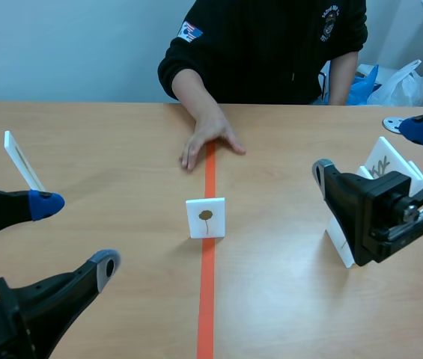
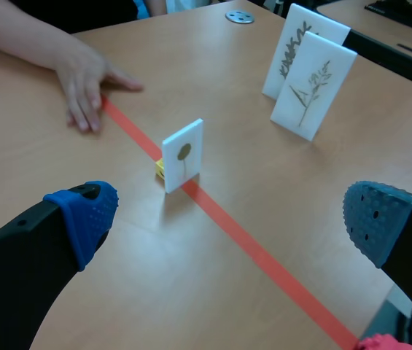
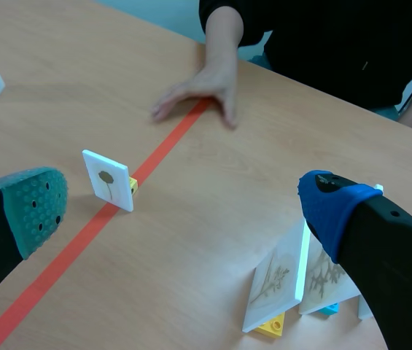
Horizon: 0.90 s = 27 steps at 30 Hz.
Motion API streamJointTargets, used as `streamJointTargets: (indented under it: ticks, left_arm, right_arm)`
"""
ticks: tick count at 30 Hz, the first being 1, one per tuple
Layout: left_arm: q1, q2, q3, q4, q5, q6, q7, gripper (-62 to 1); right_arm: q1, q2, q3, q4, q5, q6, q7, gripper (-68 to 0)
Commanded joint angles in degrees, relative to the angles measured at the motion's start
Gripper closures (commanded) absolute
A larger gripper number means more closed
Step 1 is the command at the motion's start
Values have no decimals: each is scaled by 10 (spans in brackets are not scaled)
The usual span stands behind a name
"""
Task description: Sort the leaf by its shape. The table is split by an orange tape line. A compound leaf with several leaflets goes to the left side, a simple leaf with one blade goes to the right side. Return to the home posture when a red brick is placed on the table.
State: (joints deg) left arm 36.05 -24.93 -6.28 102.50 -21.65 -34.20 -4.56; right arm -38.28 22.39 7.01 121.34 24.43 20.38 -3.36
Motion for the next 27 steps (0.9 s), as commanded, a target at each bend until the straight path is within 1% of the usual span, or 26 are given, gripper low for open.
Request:
streamJointTargets:
  ticks: [1,5,12,14,17,22,23,25,27]
  left_arm:
    - [-28,0,13,-15,3,-1,-8,-623]
    - [-85,0,50,-70,8,-1,-12,-623]
    - [-207,13,146,-201,84,-1,-77,-623]
    - [-242,24,172,-237,110,0,-99,-623]
    - [-296,43,206,-288,135,4,-117,-623]
    - [-370,78,247,-367,181,6,-143,-623]
    - [-382,86,254,-383,191,11,-152,-623]
    - [-407,103,267,-416,214,35,-168,-623]
    - [-431,120,276,-447,227,41,-177,-623]
  right_arm:
    - [7,1,2,1,0,-2,7,-679]
    - [7,1,2,1,0,-9,7,-679]
    - [7,-1,2,0,-8,-13,8,-679]
    - [7,-2,2,0,-11,-13,9,-679]
    - [7,-2,2,0,-11,-15,10,-679]
    - [7,-2,2,0,-17,-15,11,-679]
    - [7,-2,2,0,-17,-15,11,-679]
    - [7,-2,2,0,-17,-15,14,-679]
    - [7,-2,2,0,-17,-15,14,-679]
